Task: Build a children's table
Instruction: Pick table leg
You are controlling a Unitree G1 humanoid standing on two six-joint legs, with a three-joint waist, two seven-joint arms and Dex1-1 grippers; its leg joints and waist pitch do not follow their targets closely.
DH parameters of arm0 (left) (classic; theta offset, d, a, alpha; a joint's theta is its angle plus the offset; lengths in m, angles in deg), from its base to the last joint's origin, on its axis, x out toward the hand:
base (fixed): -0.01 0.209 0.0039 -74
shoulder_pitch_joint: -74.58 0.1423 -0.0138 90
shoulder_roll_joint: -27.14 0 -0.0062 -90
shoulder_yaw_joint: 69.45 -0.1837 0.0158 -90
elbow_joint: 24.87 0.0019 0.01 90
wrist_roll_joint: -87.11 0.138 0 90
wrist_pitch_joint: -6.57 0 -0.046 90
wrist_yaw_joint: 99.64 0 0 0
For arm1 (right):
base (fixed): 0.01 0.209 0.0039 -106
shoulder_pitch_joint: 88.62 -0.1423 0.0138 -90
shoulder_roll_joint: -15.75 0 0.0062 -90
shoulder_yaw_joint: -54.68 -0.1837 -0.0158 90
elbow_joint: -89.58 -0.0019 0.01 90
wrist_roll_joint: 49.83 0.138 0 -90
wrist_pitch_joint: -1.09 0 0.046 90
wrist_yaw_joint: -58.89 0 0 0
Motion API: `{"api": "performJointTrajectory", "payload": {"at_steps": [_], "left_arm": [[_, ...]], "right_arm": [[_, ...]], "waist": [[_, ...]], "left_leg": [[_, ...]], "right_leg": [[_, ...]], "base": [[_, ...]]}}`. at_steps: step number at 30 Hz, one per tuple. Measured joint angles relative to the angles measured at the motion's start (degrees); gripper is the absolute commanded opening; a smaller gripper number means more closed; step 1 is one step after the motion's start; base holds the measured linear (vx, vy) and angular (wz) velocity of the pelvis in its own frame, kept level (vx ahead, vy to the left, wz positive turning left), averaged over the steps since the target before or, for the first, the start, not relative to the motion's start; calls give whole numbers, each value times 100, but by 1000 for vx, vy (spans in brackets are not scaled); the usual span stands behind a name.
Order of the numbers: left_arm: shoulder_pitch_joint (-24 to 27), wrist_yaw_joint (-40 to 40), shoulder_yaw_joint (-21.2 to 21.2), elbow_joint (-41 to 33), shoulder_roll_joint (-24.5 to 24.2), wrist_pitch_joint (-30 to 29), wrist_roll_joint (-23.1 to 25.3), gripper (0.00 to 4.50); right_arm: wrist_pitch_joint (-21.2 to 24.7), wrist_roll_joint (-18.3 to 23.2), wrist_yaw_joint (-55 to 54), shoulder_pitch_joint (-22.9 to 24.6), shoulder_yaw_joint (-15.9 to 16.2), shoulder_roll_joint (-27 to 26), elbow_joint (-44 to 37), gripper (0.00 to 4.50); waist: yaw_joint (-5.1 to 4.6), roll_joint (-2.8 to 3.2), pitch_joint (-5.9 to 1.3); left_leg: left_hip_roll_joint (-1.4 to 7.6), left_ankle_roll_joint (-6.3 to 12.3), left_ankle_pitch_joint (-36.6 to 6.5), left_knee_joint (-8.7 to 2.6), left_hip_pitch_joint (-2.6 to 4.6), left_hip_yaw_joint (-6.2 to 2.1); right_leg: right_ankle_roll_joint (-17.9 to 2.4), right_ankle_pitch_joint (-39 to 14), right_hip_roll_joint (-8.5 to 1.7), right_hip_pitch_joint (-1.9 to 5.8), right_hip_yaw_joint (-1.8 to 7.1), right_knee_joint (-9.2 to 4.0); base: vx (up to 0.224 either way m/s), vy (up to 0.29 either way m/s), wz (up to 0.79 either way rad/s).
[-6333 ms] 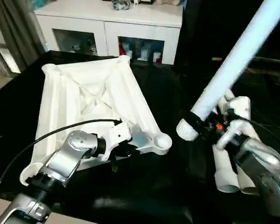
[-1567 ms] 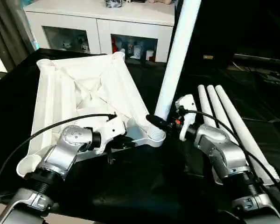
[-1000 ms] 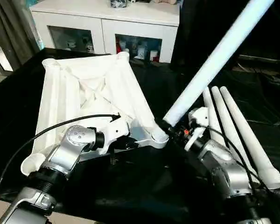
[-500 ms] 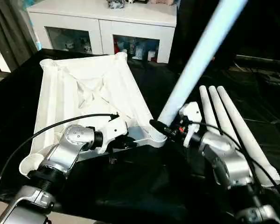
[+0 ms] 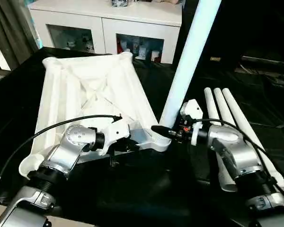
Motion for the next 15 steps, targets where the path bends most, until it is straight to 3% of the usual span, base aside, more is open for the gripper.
{"api": "performJointTrajectory", "payload": {"at_steps": [15], "left_arm": [[-8,-168,-1,23,-75,41,-43,0]], "right_arm": [[-288,12,275,-107,-18,-50,291,189]], "waist": [[-18,-6,1]], "left_leg": [[0,19,-14,-10,18,10]], "right_leg": [[2,-9,-1,15,0,-13]], "base": [[0,0,0]]}}
